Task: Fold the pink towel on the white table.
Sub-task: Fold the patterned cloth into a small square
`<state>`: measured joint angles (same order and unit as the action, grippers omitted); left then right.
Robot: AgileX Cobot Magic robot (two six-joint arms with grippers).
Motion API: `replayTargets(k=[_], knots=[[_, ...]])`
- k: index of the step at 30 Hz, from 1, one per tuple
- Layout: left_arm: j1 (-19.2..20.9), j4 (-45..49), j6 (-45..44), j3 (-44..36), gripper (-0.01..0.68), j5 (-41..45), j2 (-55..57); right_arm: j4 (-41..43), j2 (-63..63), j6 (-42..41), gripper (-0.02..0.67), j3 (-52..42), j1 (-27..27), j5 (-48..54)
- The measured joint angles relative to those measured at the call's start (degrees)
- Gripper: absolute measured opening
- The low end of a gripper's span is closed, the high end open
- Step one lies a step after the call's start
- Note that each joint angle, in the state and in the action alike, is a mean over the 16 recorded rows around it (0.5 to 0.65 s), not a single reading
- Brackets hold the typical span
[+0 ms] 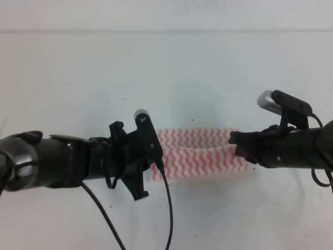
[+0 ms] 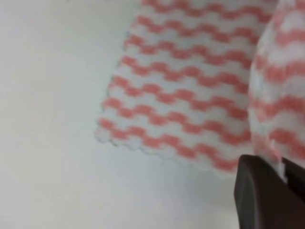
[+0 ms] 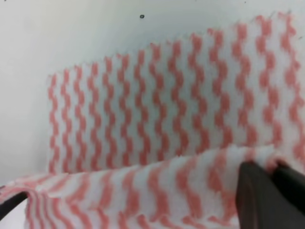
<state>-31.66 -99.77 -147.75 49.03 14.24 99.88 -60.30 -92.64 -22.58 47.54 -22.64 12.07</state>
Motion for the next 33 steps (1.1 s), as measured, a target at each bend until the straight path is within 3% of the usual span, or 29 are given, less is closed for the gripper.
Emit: replayTargets(k=[33], knots=[[0.0,1.4,0.7,4.1,-0.003,-1.7,1.6,-1.1,-2.6,0.0,-0.016,0.0,0.3,-2.2]])
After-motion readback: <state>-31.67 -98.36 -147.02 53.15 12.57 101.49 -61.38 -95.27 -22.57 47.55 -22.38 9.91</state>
